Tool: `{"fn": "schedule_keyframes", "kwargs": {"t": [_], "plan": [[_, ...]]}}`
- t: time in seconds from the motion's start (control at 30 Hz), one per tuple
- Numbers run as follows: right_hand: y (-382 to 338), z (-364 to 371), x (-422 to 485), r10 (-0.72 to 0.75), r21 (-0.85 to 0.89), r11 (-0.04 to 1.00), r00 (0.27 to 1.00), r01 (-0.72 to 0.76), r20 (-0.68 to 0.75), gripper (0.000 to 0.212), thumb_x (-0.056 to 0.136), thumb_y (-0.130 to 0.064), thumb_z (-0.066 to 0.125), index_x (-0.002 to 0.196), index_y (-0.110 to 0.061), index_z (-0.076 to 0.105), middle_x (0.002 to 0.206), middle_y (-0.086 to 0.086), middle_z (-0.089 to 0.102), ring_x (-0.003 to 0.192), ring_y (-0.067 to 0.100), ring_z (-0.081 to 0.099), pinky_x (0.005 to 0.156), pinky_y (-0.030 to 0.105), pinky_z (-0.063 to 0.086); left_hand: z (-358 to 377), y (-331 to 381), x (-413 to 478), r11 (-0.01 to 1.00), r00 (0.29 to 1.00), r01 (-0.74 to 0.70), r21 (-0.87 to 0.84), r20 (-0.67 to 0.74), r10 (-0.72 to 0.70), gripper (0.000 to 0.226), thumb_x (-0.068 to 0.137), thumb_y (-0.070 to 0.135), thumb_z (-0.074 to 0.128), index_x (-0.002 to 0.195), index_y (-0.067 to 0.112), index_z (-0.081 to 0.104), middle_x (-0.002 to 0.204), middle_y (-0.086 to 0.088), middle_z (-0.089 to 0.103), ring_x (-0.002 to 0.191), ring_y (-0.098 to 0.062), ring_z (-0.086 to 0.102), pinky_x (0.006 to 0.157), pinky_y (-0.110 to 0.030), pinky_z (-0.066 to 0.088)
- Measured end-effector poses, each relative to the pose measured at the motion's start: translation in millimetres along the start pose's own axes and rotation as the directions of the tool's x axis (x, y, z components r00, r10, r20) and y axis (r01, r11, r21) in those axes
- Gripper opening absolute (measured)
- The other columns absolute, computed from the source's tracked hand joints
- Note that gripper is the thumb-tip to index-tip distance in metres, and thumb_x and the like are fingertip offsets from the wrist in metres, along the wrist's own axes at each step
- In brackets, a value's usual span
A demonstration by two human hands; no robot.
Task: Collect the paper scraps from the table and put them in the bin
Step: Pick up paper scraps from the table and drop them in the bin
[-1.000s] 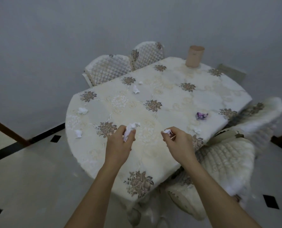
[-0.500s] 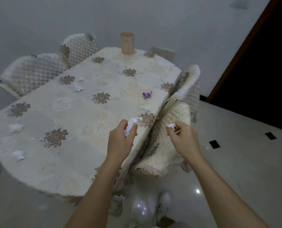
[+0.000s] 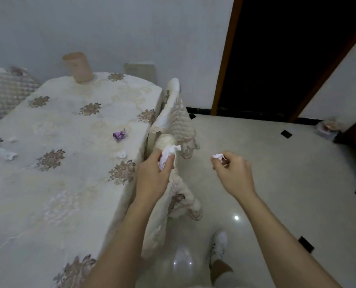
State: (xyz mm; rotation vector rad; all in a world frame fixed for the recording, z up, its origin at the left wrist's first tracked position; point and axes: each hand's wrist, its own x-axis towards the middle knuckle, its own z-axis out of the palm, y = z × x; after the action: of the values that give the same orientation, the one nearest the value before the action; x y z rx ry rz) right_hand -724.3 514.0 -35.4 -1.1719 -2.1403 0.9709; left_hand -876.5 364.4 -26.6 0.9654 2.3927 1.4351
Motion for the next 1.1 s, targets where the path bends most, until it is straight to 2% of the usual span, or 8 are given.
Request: {"fn": "schedule_keyframes", "kwargs": {"t": [0.1,0.2,0.3,0.47,0.6,0.73,1.0,1.1], "plan": [[27,-18,44,0.042,0.020,0.999,0.999,-0.041,-0.020,0.027,0.090,-0.039,0.058,0.073,-0.019,0.063,0.061,-0.002,0.065,0.064,0.022,0.064,0.063,0.042,0.055,48,15,36,1.000,0.999,-0.016,0.010,0.029,0.016,0.035,0.095,0.049,0.050,0.073,0.023,0.049,0.065,-0.004,0.061,0.059,-0.028,0.060,0.057,-0.049,0.049],[53,-41,93,0.059,0.032,0.998,0.998,-0.059,-0.024,0.027,0.090,-0.039,0.058,0.071,-0.020,0.062,0.061,-0.003,0.065,0.063,0.019,0.063,0.064,0.041,0.055,98,39,77,0.999,0.999,-0.030,0.041,0.034,0.029,0.029,0.096,0.040,0.056,0.072,0.027,0.047,0.066,0.003,0.060,0.064,-0.021,0.059,0.059,-0.041,0.047],[76,-65,143,0.081,0.033,0.996,0.997,-0.081,-0.014,0.026,0.089,-0.043,0.057,0.073,-0.024,0.063,0.066,-0.006,0.068,0.065,0.017,0.064,0.064,0.041,0.056,141,65,114,0.996,0.999,-0.034,0.080,0.040,0.031,0.028,0.096,0.037,0.058,0.071,0.030,0.047,0.062,0.008,0.054,0.059,-0.009,0.051,0.054,-0.031,0.038],[101,-96,217,0.073,0.028,0.997,0.997,-0.072,-0.032,0.028,0.091,-0.040,0.057,0.067,-0.026,0.058,0.071,-0.007,0.068,0.065,0.016,0.065,0.063,0.041,0.056,194,92,166,0.997,0.998,0.034,0.068,0.054,-0.038,0.035,0.095,0.042,0.054,0.077,0.012,0.052,0.067,-0.003,0.063,0.062,-0.022,0.057,0.059,-0.040,0.046],[112,-104,259,0.067,0.016,0.998,0.998,-0.067,-0.019,0.027,0.092,-0.038,0.058,0.070,-0.024,0.062,0.070,-0.006,0.069,0.066,0.014,0.065,0.064,0.040,0.056,221,104,198,0.996,0.998,0.036,0.085,0.039,-0.040,0.035,0.096,0.042,0.053,0.073,0.017,0.048,0.065,-0.002,0.059,0.056,-0.020,0.052,0.054,-0.036,0.042],[121,-101,299,0.056,0.005,0.998,0.998,-0.056,-0.004,0.027,0.092,-0.038,0.058,0.071,-0.022,0.062,0.069,-0.007,0.068,0.066,0.014,0.065,0.064,0.038,0.056,241,107,231,0.996,0.997,0.055,0.077,0.047,-0.059,0.042,0.091,0.055,0.047,0.077,0.016,0.052,0.068,-0.006,0.065,0.057,-0.027,0.060,0.059,-0.052,0.052],[125,-76,401,-0.010,-0.047,0.999,0.999,0.012,0.031,0.029,0.094,-0.040,0.056,0.070,-0.023,0.061,0.068,-0.008,0.067,0.064,0.010,0.062,0.060,0.036,0.056,271,100,315,0.992,0.993,0.116,0.048,-0.002,-0.116,0.034,0.095,0.045,0.053,0.073,0.019,0.050,0.069,0.001,0.067,0.056,-0.027,0.059,0.058,-0.049,0.051],[119,-61,453,-0.052,-0.067,0.996,0.997,0.055,0.049,0.030,0.095,-0.042,0.055,0.075,-0.022,0.064,0.068,-0.008,0.066,0.064,0.011,0.062,0.059,0.035,0.057,280,98,362,0.990,0.990,0.137,0.011,-0.033,-0.137,0.032,0.096,0.037,0.055,0.071,0.018,0.050,0.068,0.002,0.068,0.053,-0.021,0.059,0.057,-0.044,0.051]]}}
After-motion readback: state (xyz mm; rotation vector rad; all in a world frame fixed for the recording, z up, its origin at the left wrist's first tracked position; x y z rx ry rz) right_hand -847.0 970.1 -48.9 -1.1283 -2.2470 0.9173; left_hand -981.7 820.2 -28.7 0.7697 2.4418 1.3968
